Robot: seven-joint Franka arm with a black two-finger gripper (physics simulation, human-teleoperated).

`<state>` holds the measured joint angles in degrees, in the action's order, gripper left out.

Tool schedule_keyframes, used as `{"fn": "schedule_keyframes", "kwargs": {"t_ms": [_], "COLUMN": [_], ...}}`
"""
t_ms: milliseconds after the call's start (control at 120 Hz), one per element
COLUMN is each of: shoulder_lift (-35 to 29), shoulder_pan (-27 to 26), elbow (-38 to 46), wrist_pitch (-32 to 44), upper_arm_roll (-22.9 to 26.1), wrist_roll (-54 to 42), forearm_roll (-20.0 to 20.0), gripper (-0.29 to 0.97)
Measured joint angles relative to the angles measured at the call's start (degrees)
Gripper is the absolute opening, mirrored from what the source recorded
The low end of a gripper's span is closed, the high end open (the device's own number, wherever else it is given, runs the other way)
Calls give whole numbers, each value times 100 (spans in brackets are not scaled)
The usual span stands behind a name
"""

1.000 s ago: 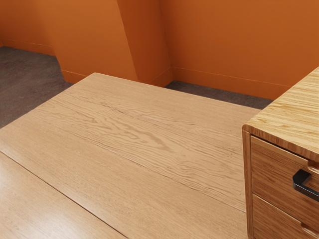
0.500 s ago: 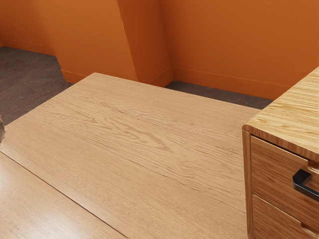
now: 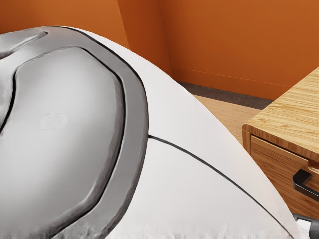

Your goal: Pull the drawer handle with one arm to open the drawer

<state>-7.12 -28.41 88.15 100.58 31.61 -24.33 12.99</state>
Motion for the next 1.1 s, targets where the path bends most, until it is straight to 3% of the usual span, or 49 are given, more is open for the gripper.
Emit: {"fn": "schedule_keyframes", "kwargs": {"t_ms": [408,1100], "shoulder_lift": [213,847], "shoulder_pan": [220,1105], "elbow": [233,95], "wrist_pitch": [555,1316], "upper_arm_roll": [-10,-23], "wrist_roll": [-102,-308], "forearm_roll": [536,738], "gripper": [65,65]}}
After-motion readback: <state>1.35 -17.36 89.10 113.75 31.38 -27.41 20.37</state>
